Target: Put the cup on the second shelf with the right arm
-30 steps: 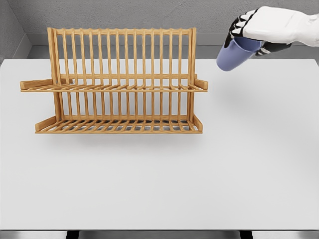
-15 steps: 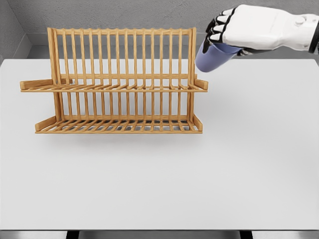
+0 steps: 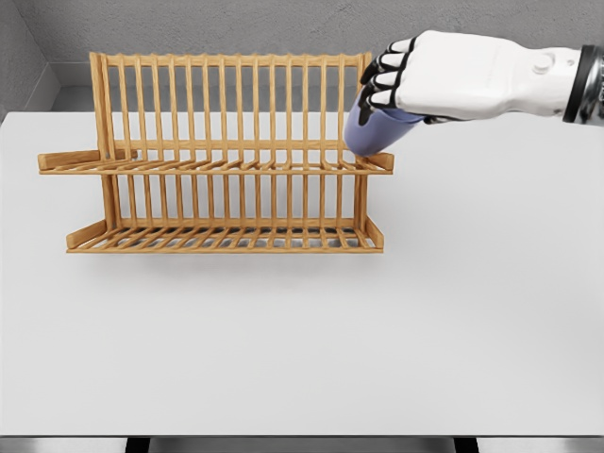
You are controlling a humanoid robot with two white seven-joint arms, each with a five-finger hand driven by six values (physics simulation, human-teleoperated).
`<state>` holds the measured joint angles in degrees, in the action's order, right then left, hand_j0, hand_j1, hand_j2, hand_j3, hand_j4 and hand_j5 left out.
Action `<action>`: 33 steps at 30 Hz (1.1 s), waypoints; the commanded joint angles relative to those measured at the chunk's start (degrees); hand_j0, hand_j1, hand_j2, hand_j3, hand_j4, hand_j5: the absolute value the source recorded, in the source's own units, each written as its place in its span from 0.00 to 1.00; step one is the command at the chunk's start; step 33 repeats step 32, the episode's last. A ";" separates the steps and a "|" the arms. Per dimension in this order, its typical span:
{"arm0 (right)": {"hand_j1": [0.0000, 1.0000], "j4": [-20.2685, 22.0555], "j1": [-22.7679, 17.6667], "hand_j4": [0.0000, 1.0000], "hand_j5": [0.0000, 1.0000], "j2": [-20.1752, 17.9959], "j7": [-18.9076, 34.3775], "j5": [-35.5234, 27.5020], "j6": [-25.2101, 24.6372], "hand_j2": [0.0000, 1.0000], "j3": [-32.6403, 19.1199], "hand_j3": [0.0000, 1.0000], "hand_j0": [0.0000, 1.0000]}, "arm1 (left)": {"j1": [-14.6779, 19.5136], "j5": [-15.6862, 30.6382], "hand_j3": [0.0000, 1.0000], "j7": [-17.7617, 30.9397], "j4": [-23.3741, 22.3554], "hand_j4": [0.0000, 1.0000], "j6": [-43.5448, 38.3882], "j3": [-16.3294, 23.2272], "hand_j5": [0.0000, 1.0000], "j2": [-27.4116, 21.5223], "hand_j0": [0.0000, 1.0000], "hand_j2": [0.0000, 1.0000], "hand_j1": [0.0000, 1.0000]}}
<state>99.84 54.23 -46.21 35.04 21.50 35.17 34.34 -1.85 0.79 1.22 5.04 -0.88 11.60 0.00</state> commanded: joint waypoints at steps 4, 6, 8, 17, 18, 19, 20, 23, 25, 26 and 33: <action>0.65 0.53 0.09 0.65 0.65 0.86 -0.04 -0.14 -0.17 0.65 1.96 0.65 0.65 | 0.00 0.00 1.00 0.01 -0.02 1.00 0.00 0.00 1.00 0.00 1.00 1.00 1.00; 0.65 0.53 0.00 0.65 0.65 0.86 -0.04 -0.05 -0.17 0.65 2.22 0.65 0.65 | 0.00 0.00 1.00 0.01 0.06 1.00 0.00 0.00 1.00 0.00 1.00 1.00 1.00; 0.65 0.44 0.00 0.65 0.65 1.04 -0.04 -0.05 -0.17 0.65 2.92 0.65 0.65 | 0.00 0.00 1.00 0.01 -0.03 1.00 0.00 0.00 1.00 0.00 1.00 1.00 1.00; 1.00 0.44 0.09 1.00 1.00 2.09 -0.04 0.12 -1.16 1.00 6.09 1.00 1.00 | 0.00 0.00 1.00 0.01 -0.02 1.00 0.00 -0.08 1.00 0.00 1.00 1.00 1.00; 1.00 0.44 0.17 1.00 1.00 2.09 -0.04 0.12 -1.16 1.00 6.00 1.00 1.00 | 0.00 0.00 1.00 0.01 -0.02 1.00 0.00 0.00 1.00 0.00 1.00 1.00 1.00; 1.00 0.44 0.18 1.00 1.00 2.09 -0.04 0.12 -1.16 1.00 5.83 1.00 1.00 | 0.00 0.00 1.00 0.01 -0.03 1.00 0.00 0.00 1.00 0.00 1.00 1.00 1.00; 1.00 0.35 0.44 1.00 1.00 2.01 -0.04 0.12 -1.16 1.00 5.47 1.00 1.00 | 0.00 0.00 1.00 0.01 0.06 1.00 0.00 0.00 1.00 0.00 1.00 1.00 1.00; 1.00 0.18 -0.26 1.00 1.00 1.30 -0.04 -0.23 -1.07 1.00 -7.26 1.00 1.00 | 0.00 0.00 1.00 0.01 -0.03 1.00 0.00 0.00 1.00 0.00 1.00 1.00 1.00; 1.00 -0.35 -7.55 1.00 1.00 0.86 -0.04 -0.23 -0.72 1.00 -20.35 1.00 1.00 | 0.00 0.00 1.00 0.01 -0.02 1.00 0.00 0.00 1.00 0.00 1.00 1.00 1.00; 1.00 -0.35 -14.14 1.00 1.00 1.13 -0.04 -0.14 -0.54 1.00 -28.00 1.00 1.00 | 0.00 0.00 1.00 0.01 -0.03 1.00 0.00 0.00 1.00 0.00 1.00 1.00 1.00; 1.00 0.27 -37.97 1.00 1.00 3.85 -0.04 -0.41 -0.17 1.00 -42.16 1.00 1.00 | 0.00 0.00 1.00 0.01 -0.02 1.00 0.00 0.00 1.00 0.00 1.00 1.00 1.00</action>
